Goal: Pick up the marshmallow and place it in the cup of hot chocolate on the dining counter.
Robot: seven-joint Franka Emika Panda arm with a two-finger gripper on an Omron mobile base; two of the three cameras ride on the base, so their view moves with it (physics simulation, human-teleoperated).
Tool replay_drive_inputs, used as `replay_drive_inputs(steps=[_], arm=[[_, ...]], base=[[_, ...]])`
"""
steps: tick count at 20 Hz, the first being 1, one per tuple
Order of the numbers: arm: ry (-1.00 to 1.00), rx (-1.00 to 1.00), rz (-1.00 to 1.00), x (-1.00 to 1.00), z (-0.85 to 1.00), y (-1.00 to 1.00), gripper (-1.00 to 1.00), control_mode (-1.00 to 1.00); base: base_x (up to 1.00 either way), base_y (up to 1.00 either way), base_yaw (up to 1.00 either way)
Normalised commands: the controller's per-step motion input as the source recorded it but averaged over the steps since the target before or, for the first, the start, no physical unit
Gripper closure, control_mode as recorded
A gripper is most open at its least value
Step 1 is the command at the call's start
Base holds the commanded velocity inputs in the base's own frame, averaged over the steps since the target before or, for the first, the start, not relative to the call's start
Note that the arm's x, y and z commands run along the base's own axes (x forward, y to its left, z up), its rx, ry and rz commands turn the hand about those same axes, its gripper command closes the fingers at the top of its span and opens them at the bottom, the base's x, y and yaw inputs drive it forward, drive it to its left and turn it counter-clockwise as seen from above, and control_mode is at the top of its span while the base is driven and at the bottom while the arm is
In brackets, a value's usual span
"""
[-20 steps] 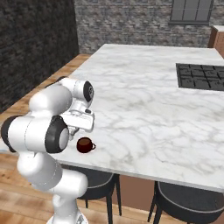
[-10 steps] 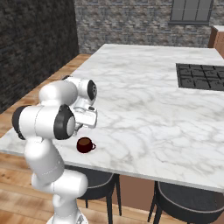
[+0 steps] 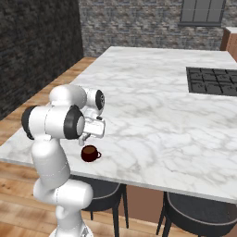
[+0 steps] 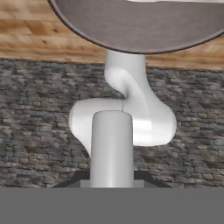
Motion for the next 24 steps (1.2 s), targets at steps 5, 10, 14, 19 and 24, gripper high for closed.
replay_drive_inputs(steps=[5,10,14,19,24], arm=[[0.00,0.00,0.00,0.17,-0.14,0.00,1.00,-1.00],[0.00,0.00,0.00,0.04,-0.16,0.00,1.00,-1.00],[0.00,0.00,0.00,0.18,-0.19,0.00,1.00,-1.00],[-0.03,0.00,0.00,0.21,-0.20,0.00,1.00,-1.00],[-0.07,0.00,0.00,0.18,-0.12,0.00,1.00,-1.00]], base=[[0.00,0.00,0.00],[0.00,0.00,0.00],[0.00,0.00,0.00],[0.00,0.00,0.00],[0.00,0.00,0.00]])
